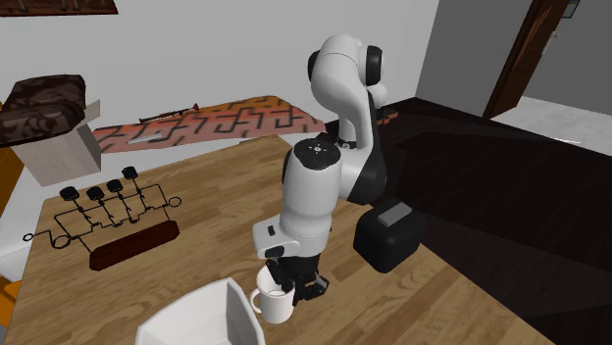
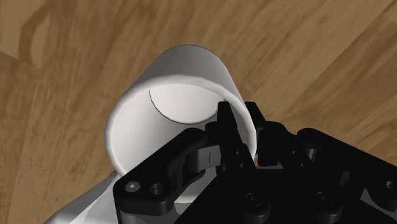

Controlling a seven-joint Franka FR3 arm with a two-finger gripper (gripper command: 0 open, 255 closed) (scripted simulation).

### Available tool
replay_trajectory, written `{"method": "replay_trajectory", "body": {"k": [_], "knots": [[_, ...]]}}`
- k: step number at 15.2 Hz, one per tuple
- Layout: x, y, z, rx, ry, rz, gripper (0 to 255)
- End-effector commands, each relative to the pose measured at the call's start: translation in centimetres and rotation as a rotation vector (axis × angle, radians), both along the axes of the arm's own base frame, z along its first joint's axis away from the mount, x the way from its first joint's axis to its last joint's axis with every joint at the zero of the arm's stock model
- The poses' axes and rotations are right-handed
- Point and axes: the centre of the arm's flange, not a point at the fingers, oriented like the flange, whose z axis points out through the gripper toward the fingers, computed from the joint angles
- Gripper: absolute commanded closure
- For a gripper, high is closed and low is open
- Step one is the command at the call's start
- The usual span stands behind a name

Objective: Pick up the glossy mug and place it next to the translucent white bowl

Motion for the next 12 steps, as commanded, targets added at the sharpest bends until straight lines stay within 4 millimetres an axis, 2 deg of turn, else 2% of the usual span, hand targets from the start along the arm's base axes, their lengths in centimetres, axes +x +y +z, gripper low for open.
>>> {"method": "replay_trajectory", "body": {"k": [1,7,8,12], "knots": [[-0.06,0.04,-0.33,0.000,-0.001,0.000,255],[-0.06,0.04,-0.33,0.000,-0.001,0.000,255],[-0.06,0.04,-0.33,0.000,-0.001,0.000,0],[-0.06,0.05,-0.33,0.000,-0.001,0.000,0]]}}
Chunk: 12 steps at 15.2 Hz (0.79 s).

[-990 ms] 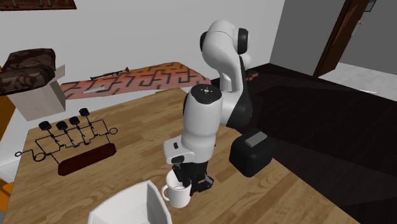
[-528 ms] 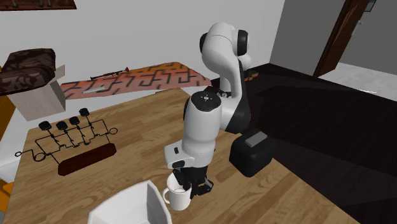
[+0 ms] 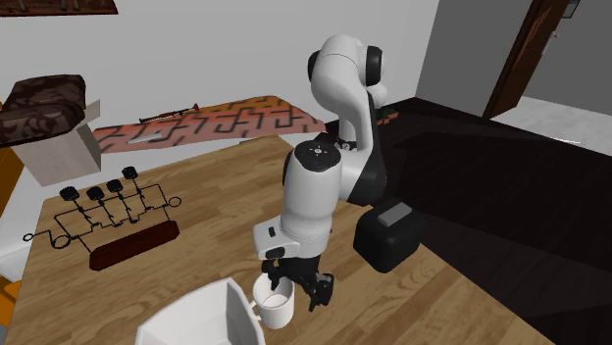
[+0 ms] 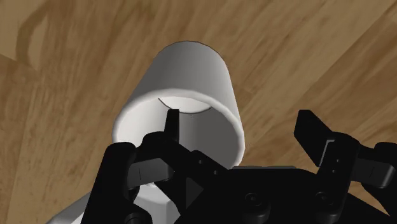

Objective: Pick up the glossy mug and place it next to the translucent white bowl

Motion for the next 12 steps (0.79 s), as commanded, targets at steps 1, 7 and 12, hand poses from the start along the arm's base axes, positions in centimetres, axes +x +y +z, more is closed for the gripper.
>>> {"method": "replay_trajectory", "body": {"k": [1,7,12], "knots": [[0.0,0.0,0.0,0.000,0.000,0.000,0],[-0.7,0.4,4.9,0.000,0.000,0.000,0],[-0.7,0.4,4.9,0.000,0.000,0.000,0]]}}
